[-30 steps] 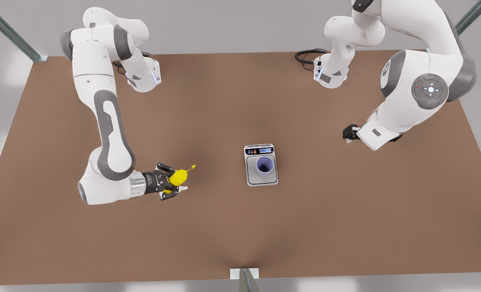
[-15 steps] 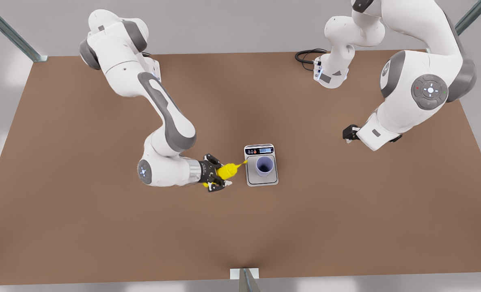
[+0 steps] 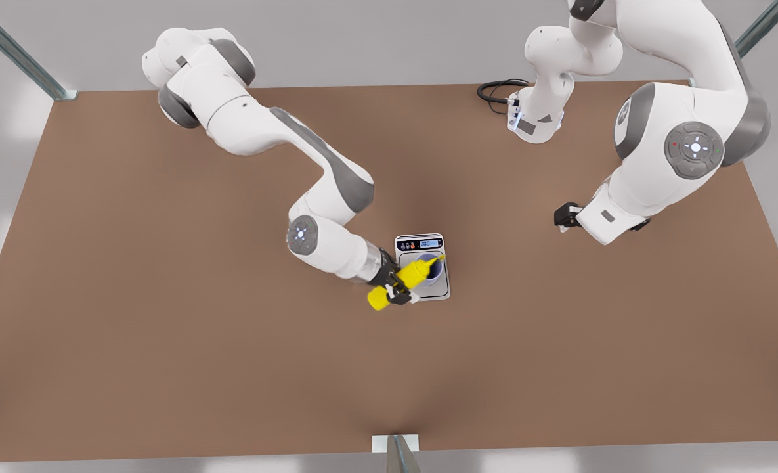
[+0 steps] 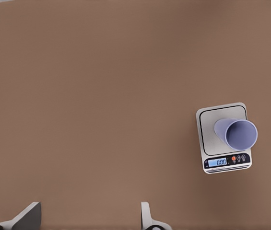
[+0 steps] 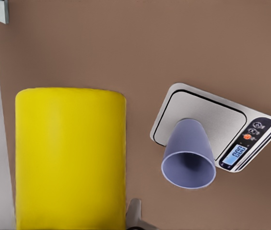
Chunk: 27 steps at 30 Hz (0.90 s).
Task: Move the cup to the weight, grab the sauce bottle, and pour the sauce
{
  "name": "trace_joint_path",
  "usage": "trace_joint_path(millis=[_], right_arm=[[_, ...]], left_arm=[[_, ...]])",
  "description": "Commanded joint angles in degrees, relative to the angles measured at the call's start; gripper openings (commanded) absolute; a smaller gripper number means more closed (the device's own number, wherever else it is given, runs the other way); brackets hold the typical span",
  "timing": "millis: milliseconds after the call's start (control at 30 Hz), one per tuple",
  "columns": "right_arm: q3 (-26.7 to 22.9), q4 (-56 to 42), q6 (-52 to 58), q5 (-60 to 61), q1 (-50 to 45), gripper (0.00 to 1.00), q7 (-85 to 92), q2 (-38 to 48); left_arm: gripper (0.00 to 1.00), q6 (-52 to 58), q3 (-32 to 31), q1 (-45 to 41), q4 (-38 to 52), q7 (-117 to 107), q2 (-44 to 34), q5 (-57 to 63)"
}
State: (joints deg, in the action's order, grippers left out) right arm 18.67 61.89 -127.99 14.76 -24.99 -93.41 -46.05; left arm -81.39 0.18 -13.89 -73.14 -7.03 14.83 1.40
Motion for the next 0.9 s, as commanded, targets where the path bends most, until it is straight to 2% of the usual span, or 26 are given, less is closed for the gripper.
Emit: trace_joint_path(millis=[0,167,267,533,733,867], right_arm=[[0.31,0.16,-3.14,-2.54,0.03,0.21,-0.19,0.00],[4.79,1.31,-9.65,-19.68,0.03,0.21,0.95,-1.06],[4.97,5.26,-16.32,-29.44,-0.24,0.21,0.86,-0.97],[6.37,8.51,-21.87,-55.36,-0.33,0.21,1.83,-2.29],[5.50,8.25,-28.19,-59.50,0.38,0.21,1.65,-4.22],[2.51,7.99,-34.96,-61.51,0.64,0.21,1.92,-6.42]], left_arm=[[1.00,0.00,0.00,0.00,0.01,0.00,-0.07,0.01],[1.00,0.00,0.00,0.00,-0.07,0.00,0.02,0.01],[1.00,0.00,0.00,0.00,-0.07,0.00,-0.06,0.01],[1.00,0.00,0.09,0.00,0.01,0.00,0.11,0.01],[1.00,-0.18,0.00,0.00,0.01,0.00,0.11,0.01],[1.00,-0.44,0.00,0.00,-0.07,0.00,0.11,0.01]])
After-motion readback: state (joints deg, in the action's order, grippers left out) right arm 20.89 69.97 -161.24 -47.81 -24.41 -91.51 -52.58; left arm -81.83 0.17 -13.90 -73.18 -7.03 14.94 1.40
